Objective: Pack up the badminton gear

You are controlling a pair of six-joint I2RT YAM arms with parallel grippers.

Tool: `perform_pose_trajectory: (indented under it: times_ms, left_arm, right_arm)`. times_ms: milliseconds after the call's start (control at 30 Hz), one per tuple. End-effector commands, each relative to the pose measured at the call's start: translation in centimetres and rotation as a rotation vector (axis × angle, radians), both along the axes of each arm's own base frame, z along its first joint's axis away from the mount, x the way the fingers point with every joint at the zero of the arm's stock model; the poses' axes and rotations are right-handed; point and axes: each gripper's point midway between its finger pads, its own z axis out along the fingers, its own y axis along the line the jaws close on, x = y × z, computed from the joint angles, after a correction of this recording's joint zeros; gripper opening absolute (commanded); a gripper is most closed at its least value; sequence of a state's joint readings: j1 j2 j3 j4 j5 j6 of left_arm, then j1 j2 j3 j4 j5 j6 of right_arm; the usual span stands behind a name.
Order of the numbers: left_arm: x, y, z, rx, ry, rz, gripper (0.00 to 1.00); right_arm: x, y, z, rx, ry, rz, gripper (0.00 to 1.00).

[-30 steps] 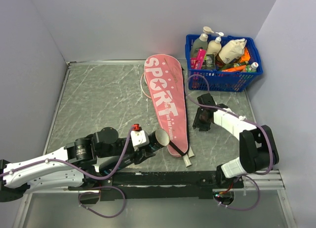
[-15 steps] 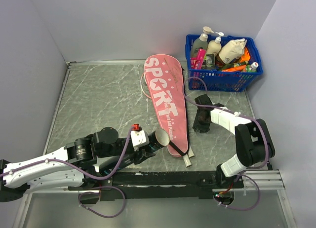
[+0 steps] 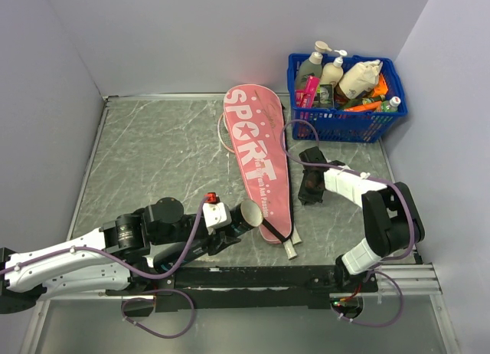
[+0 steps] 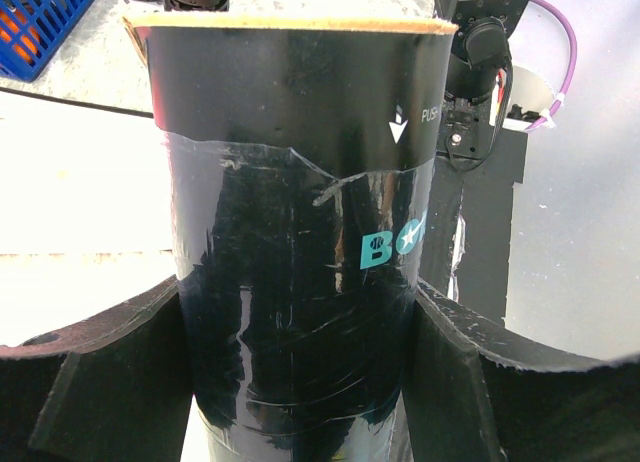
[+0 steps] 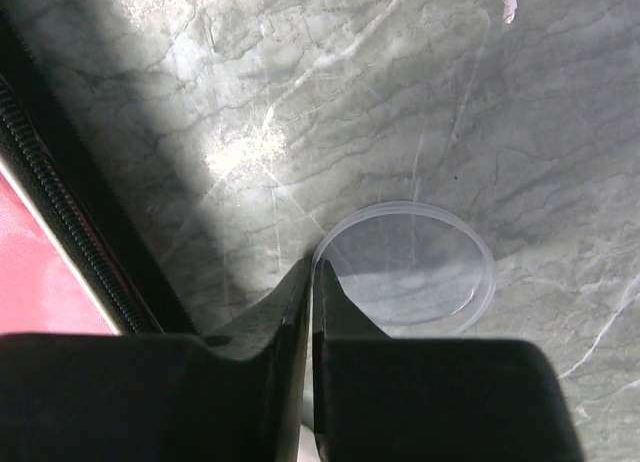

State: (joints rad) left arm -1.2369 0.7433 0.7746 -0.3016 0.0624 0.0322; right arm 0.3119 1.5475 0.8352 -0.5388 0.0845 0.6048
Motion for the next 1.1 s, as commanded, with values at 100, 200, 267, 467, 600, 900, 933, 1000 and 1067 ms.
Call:
perform_pose_trajectory:
  times_ms: [100,200,267,467,600,900,933,1000,1067]
  left_arm:
    - [0.1,-0.4,3.2,-0.085,-0.021,0.003,0.01]
    - [0.1,-0.6,3.0,-0.078,-0.019,0.003,0.01]
    - [0.2,-0.6,2.8,-0.073,-0.018,0.005,0.01]
    - [0.2,-1.0,2.1,-0.054,-0.008,0.004,0.01]
    - [-0.4,-1.5,1.5,-0.038,0.009,-0.037,0.01]
    - [-1.3,-3.1,-0.5,0.019,0.054,-0.101,0.01]
    - [-1.3,-3.3,-0.8,0.03,0.058,-0.107,0.01]
    - [-1.7,-3.5,-1.1,0.038,0.064,-0.124,0.01]
    - [-2.0,-3.7,-1.3,0.044,0.067,-0.139,0.01]
  right_arm:
    - [0.4,0.1,0.6,-0.011,-0.03,-0.002,0.0]
    - [0.2,0.1,1.9,-0.028,-0.055,0.01,0.0]
    - [-0.2,0.3,2.8,-0.035,-0.064,0.028,0.0]
    - [-1.6,2.3,9.5,0.07,-0.23,0.157,0.0]
    - [-4.2,4.1,16.0,0.196,-0.386,0.288,0.0]
    - [-12.8,8.0,26.9,0.575,-0.634,0.635,0.0]
    - [-13.6,8.2,27.5,0.601,-0.643,0.663,0.0]
    - [-15.4,8.8,29.0,0.673,-0.66,0.738,0.0]
    - [-16.8,9.1,29.9,0.72,-0.662,0.791,0.0]
